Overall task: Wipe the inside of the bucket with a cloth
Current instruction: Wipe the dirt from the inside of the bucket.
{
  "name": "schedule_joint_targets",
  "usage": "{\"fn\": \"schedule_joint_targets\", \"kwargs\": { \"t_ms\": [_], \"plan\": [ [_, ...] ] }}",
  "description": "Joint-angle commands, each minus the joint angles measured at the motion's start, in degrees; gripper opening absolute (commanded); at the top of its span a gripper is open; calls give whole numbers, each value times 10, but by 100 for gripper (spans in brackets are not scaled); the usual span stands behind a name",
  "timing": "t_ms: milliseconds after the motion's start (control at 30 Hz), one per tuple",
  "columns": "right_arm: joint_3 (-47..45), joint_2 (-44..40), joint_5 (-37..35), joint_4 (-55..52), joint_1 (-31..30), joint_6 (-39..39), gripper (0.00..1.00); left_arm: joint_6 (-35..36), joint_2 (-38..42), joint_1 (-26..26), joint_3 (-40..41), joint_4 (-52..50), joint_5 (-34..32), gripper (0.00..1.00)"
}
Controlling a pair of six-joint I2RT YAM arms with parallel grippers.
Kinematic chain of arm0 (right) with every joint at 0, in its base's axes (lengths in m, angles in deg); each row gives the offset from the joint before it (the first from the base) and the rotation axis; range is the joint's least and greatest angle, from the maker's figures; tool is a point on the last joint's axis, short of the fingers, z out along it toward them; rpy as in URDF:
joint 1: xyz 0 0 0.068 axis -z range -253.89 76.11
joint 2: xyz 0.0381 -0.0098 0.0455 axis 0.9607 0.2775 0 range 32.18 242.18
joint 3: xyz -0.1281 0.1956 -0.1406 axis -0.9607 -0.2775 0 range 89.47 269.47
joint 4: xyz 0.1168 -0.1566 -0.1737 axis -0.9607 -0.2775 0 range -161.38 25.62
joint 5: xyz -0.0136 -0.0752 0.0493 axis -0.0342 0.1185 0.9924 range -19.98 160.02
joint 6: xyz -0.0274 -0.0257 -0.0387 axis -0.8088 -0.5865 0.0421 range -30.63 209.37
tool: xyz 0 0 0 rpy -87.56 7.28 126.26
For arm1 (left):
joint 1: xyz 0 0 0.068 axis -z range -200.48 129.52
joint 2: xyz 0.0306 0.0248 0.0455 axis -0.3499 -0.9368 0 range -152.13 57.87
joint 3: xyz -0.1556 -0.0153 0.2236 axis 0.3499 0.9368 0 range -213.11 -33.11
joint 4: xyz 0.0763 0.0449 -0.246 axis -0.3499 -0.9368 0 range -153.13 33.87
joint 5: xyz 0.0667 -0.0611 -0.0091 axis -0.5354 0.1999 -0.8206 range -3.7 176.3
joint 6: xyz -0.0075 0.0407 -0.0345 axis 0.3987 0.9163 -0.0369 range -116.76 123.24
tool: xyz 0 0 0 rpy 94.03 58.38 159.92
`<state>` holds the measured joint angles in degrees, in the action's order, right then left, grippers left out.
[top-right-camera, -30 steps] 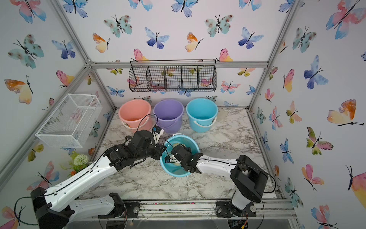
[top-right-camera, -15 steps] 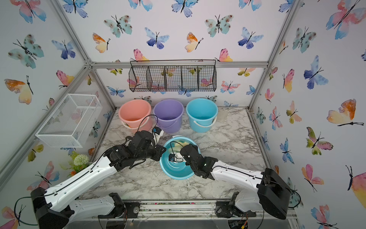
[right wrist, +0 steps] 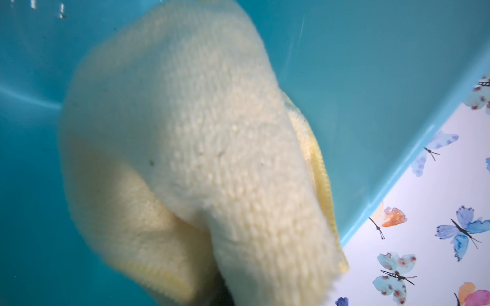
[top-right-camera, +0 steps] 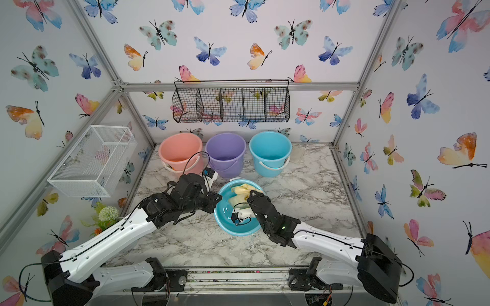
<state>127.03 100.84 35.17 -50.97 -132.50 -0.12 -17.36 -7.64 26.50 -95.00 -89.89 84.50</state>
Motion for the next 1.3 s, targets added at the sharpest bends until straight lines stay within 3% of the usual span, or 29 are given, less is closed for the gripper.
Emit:
{"fn": "schedule_joint_targets", "kwargs": {
  "t_ms": [0, 300, 800, 1033, 1267],
  "plan": [
    [10, 16, -26, 67, 3, -48, 2, 9, 13, 0, 7, -12, 6, 0],
    [34, 120, 10, 60, 3, -24, 2, 12, 11, 0, 11, -9, 16, 0],
    [103, 313, 106, -34, 14, 115, 2, 12, 24, 0, 24, -8, 18, 0],
    [108, 246, 93, -30, 14, 140, 2, 6, 23, -1, 25, -14, -7, 0],
    [117, 115, 161, -100, 14, 347, 2, -33, 33, -4, 38, 11, -38, 0]
  ]
}}
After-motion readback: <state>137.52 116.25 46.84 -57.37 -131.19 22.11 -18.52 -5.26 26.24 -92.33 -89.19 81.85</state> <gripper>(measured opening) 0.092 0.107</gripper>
